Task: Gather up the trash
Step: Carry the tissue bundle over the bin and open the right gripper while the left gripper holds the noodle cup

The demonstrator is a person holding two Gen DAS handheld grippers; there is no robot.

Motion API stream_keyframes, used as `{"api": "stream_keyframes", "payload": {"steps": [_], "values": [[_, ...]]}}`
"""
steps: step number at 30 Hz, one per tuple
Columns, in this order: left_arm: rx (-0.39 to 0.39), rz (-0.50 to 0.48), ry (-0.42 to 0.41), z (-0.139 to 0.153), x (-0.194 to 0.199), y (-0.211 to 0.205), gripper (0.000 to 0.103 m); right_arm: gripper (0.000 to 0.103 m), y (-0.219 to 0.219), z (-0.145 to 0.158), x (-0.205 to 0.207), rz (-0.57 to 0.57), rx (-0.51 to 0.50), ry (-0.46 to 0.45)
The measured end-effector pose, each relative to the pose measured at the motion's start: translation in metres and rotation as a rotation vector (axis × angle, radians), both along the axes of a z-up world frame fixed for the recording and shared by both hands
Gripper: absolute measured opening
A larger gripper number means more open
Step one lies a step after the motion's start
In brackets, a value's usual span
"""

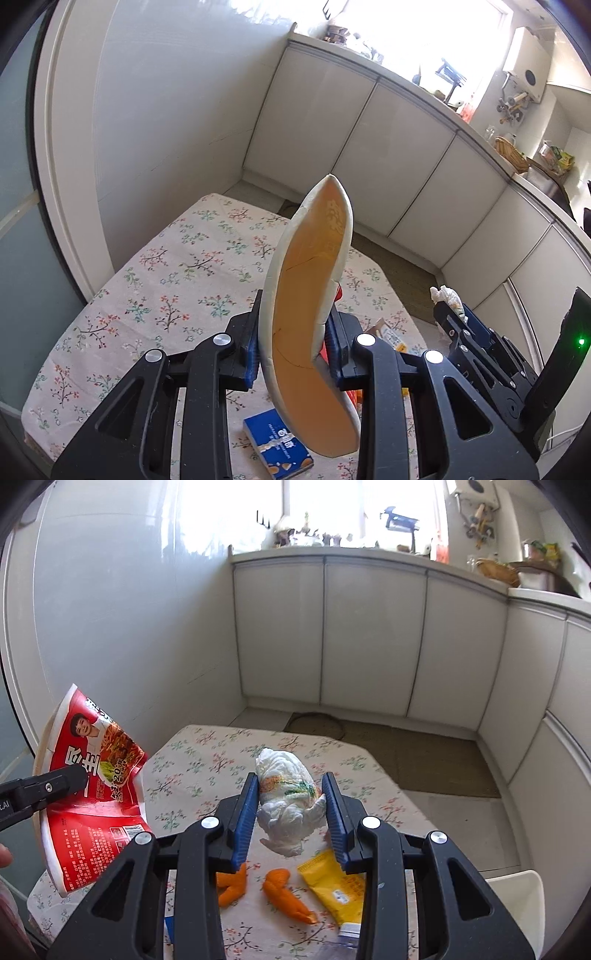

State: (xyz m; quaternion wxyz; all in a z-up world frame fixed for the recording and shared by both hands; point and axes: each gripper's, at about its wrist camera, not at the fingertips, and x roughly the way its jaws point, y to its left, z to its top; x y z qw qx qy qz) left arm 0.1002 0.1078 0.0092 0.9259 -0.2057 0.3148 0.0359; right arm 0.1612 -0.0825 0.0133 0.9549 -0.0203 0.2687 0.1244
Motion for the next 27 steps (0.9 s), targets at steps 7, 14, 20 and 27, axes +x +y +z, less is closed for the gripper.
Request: {"api": "stream_keyframes", "payload": {"steps": [7,14,20,27], "values": [[0.007,-0.041,-0.036,0.008,0.001,-0.025,0.027,0.035,-0.036,0.013,-0.011,-0.090,0.008,-0.060],[0.010,-0.093,-0.051,0.012,0.003,-0.053,0.027,0.035,-0.073,0.022,-0.024,-0.178,-0.001,-0.106],[0.015,-0.141,-0.064,0.014,0.004,-0.080,0.027,0.035,-0.110,0.028,-0.038,-0.266,-0.006,-0.141],[0.023,-0.209,-0.071,0.014,0.005,-0.113,0.027,0.036,-0.156,0.030,-0.052,-0.390,-0.037,-0.162]]}}
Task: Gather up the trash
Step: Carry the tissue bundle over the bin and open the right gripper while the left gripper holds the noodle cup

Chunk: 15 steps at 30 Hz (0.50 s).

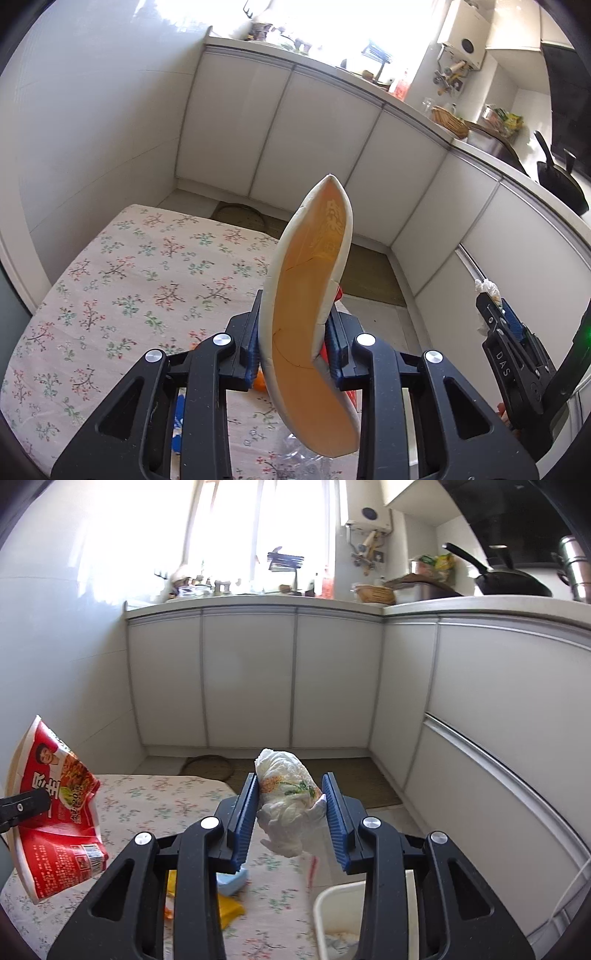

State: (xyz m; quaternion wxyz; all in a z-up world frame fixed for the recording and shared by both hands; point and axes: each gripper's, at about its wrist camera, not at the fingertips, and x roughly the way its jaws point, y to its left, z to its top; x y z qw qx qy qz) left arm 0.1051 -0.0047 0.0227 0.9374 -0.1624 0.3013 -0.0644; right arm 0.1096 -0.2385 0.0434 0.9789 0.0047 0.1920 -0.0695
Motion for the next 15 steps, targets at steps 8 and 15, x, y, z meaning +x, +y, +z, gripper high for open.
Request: {"api": "stream_keyframes", "payload": {"steps": [8,15], "values": [[0.011,-0.078,-0.006,-0.001,-0.001,-0.040,0.028,0.036,-0.063,-0.006,-0.011,-0.149,0.027,0.021],[0.032,-0.167,-0.011,-0.004,-0.005,-0.086,0.028,0.038,-0.099,-0.015,-0.024,-0.235,0.023,0.048]]}}
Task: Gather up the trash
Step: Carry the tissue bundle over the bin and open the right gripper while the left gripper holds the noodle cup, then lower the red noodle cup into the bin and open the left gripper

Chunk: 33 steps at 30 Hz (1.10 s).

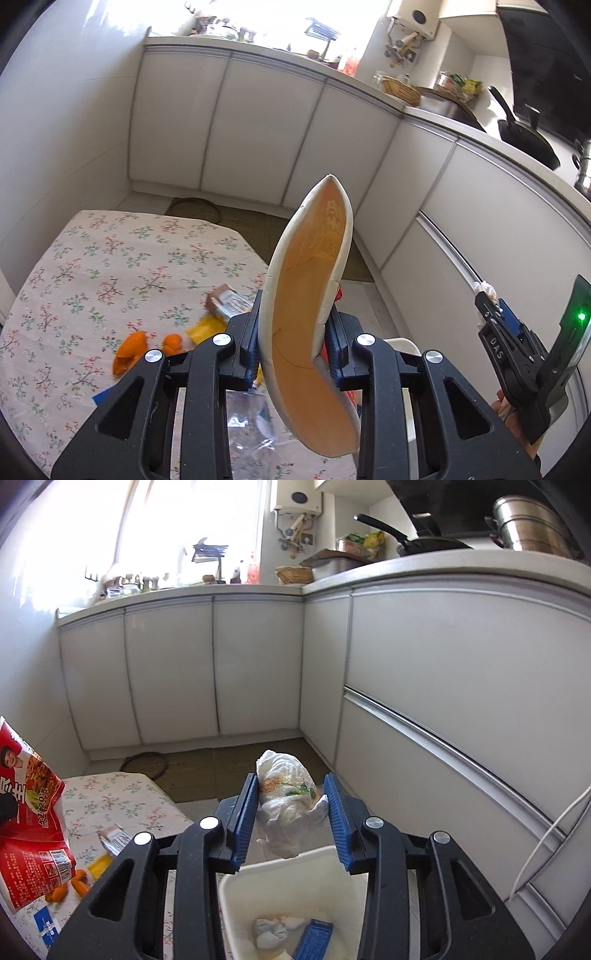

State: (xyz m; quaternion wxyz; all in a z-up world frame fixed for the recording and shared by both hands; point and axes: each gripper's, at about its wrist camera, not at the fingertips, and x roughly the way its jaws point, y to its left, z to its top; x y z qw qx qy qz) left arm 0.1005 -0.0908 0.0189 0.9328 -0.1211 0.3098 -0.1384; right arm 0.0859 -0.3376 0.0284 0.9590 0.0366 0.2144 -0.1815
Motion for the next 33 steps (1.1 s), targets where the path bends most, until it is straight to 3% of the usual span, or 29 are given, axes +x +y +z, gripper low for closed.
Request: {"api": "stream_keyframes", "payload": {"steps": [7,19,27,32,33], "values": [[0.026,-0.073,0.002,-0.005,-0.003,-0.037,0.028,0.057,-0.031,0.002,-0.020,-0.065,0.040,-0.029],[0.042,-0.205,0.013,-0.012,-0.012,-0.097,0.028,0.072,-0.068,0.001,-0.047,-0.179,0.058,-0.049],[0.028,-0.279,0.027,-0.019,-0.008,-0.140,0.029,0.074,-0.093,-0.001,-0.057,-0.251,0.083,-0.055],[0.035,-0.322,0.042,-0.019,0.000,-0.164,0.035,0.079,-0.102,-0.002,-0.061,-0.285,0.089,-0.061],[0.039,-0.331,0.047,-0.019,0.003,-0.168,0.043,0.081,-0.103,-0.002,-0.062,-0.295,0.085,-0.065]]}}
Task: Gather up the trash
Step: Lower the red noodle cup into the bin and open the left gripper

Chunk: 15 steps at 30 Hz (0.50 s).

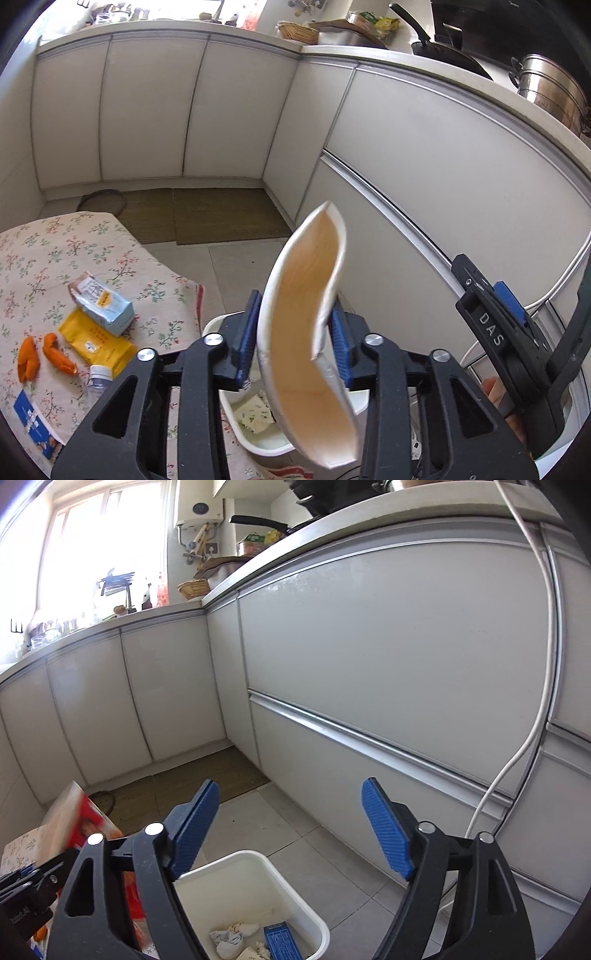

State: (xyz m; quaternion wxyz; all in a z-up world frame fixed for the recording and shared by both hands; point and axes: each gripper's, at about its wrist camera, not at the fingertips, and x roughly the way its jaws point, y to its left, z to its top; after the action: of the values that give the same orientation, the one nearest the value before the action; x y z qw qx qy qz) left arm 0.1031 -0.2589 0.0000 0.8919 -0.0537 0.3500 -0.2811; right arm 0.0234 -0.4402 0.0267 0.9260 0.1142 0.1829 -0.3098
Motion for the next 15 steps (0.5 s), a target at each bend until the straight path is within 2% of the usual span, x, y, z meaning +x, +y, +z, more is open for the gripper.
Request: {"api": "stream_keyframes", "payload": {"steps": [1,5,9,11,13,15], "values": [[0.002,-0.002,0.006,0.000,0.002,-0.002,0.049,0.083,-0.001,0.001,0.000,-0.016,-0.009,-0.007],[0.007,-0.007,0.017,-0.002,0.005,-0.006,0.051,0.085,-0.004,0.001,-0.003,-0.038,-0.016,-0.009],[0.038,0.002,0.004,-0.003,0.002,-0.006,0.060,0.086,-0.005,0.000,-0.001,-0.035,-0.013,0.000],[0.056,0.016,-0.009,-0.003,0.001,-0.003,0.064,0.091,-0.002,0.000,-0.001,-0.040,-0.021,-0.005],[0.075,0.042,-0.026,-0.002,0.000,0.002,0.074,0.093,0.002,0.001,0.000,-0.038,-0.032,-0.009],[0.089,0.070,-0.044,-0.001,0.000,0.009,0.079,0.094,0.005,0.002,0.003,-0.033,-0.040,-0.008]]}}
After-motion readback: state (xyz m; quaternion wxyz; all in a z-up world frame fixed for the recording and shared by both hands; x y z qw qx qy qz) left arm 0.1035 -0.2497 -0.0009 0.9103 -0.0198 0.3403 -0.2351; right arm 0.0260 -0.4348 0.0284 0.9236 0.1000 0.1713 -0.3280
